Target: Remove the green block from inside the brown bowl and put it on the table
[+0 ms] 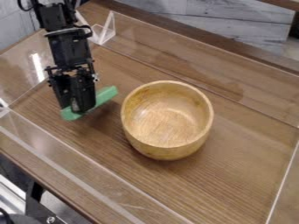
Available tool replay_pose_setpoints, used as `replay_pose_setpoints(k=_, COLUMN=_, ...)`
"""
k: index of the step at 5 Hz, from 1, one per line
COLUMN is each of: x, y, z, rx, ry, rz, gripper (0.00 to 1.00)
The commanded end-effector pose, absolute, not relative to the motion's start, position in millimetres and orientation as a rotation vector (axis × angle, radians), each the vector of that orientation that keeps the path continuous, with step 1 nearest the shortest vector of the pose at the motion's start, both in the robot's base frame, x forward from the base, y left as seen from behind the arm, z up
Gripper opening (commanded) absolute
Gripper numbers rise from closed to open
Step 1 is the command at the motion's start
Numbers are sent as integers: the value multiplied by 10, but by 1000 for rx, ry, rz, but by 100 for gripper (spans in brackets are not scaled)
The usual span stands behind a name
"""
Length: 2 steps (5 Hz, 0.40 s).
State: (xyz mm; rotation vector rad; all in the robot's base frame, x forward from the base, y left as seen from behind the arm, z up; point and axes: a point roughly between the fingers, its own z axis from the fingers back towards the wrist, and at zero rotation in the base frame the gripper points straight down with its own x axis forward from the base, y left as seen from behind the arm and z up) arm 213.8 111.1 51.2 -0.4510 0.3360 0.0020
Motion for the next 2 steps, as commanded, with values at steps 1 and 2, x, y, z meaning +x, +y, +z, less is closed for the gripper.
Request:
replay_pose_setpoints(k=1, x=2221, y=1137, z=621, rx=-422, ry=304, rz=-20, gripper=0)
replay_pose_setpoints(k=2, x=2221, y=1125, z=625, rx=-424, ry=311, rz=-24, gripper=0)
